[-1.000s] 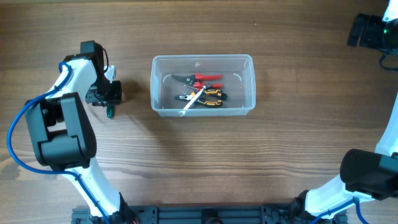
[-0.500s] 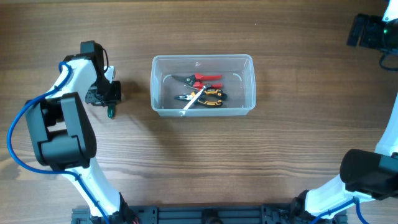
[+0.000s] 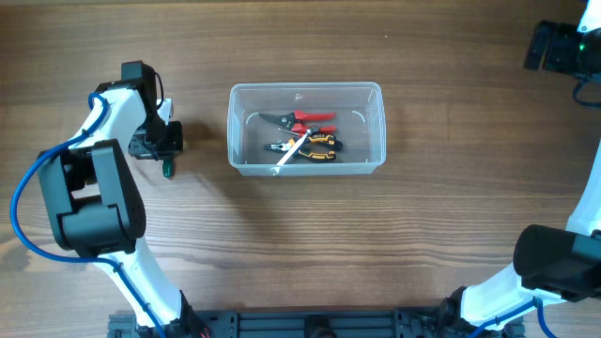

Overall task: Pack container
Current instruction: 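Align and close the left gripper on the green screwdriver handle, then lift the screwdriver and carry it over the clear container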

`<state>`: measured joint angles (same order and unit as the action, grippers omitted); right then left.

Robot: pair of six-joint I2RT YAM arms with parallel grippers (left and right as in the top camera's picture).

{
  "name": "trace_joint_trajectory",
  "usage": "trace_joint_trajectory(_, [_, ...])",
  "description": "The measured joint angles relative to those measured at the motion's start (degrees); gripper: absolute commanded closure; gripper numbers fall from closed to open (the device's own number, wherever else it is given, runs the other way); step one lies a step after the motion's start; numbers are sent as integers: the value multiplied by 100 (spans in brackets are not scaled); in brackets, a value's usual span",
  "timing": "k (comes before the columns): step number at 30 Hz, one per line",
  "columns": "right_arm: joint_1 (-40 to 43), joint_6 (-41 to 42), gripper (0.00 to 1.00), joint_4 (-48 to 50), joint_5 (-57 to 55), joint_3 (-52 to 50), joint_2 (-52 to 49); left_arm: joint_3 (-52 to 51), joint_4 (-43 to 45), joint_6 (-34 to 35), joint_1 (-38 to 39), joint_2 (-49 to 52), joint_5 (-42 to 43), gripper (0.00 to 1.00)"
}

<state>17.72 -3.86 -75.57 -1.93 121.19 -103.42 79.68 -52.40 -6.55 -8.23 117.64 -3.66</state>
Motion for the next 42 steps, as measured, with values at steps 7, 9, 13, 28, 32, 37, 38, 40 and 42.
trace_joint_trajectory(7, [0, 2, 0, 0, 0, 0, 0, 555, -166, 2, 4, -109, 33, 96])
trace_joint_trajectory(9, [0, 2, 0, 0, 0, 0, 0, 828, -273, 2, 17, -328, 50, 96])
trace_joint_trajectory(13, [0, 2, 1, 0, 0, 0, 0, 1185, -378, -7, 157, -927, 72, 96])
trace_joint_trajectory(28, [0, 2, 0, 0, 2, 0, 0, 1335, -289, -841, 2649, -2404, 1261, 96])
trace_joint_trajectory(32, [0, 2, 0, 0, 2, 0, 0, 1335, -269, -1307, 3075, -2247, 1320, 96])
trace_joint_trajectory(37, [0, 2, 0, 0, 0, 0, 0, 1335, -232, -1729, 3217, -1792, 1368, 96])
trace_joint_trajectory(38, [0, 2, 0, 0, 0, 0, 0, 1335, -229, -1790, 3215, -1696, 1390, 96])
trace_joint_trajectory(40, [0, 2, 0, 0, 2, 0, 0, 1335, -216, -1899, 3211, -1464, 1438, 96])
trace_joint_trajectory(42, [0, 2, 0, 0, 0, 0, 0, 1335, -140, -1965, 3211, -1248, 1478, 96])
